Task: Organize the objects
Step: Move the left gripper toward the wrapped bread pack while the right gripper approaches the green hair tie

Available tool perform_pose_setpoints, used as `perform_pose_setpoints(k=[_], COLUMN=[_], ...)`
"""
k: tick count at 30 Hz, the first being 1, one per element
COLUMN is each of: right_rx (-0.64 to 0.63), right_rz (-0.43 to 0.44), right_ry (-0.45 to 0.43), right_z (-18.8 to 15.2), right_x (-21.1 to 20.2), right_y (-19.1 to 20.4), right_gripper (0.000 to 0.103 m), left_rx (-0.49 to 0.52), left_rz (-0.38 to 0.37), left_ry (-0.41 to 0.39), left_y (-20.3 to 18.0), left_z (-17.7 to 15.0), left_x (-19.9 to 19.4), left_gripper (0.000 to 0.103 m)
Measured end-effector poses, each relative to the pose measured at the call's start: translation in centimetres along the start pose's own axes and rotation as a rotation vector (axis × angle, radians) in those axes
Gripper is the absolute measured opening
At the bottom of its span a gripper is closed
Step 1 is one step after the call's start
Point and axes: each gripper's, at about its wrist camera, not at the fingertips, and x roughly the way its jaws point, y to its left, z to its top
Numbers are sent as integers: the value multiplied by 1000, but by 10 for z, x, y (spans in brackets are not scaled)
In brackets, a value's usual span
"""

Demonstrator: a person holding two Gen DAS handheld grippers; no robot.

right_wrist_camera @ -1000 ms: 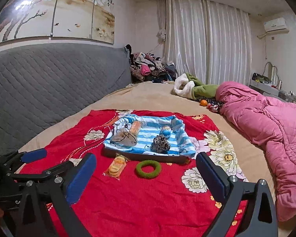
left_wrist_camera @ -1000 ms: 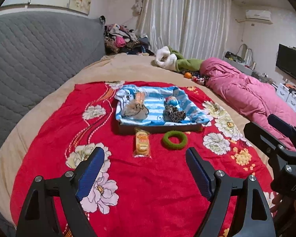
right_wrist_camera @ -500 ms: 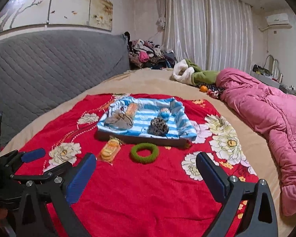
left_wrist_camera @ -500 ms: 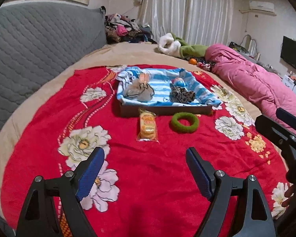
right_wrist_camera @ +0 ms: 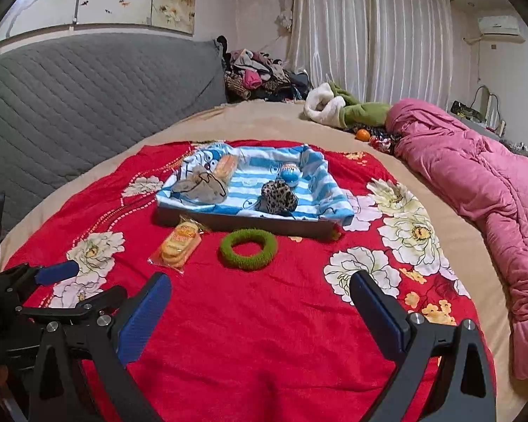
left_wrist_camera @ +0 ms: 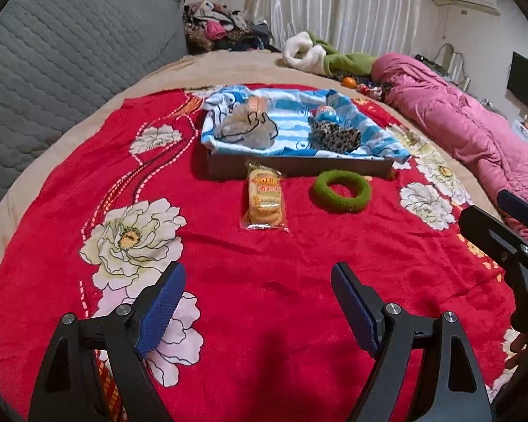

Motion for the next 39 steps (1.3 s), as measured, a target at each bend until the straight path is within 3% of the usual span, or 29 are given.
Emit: perform_pose_setpoints(k=[21, 39], right_rx=[22, 45], right_rz=[-24, -41], right_ry=[58, 157], right_z=[17, 23], right_x=[53, 113], right_y=[-10, -24], right_gripper=[102, 102], left_rx=[27, 34], left_rz=[37, 50], left_ry=[23, 47], left_y=[-7, -11], left_z=[29, 52], left_x=[61, 101], left_gripper=[85, 85])
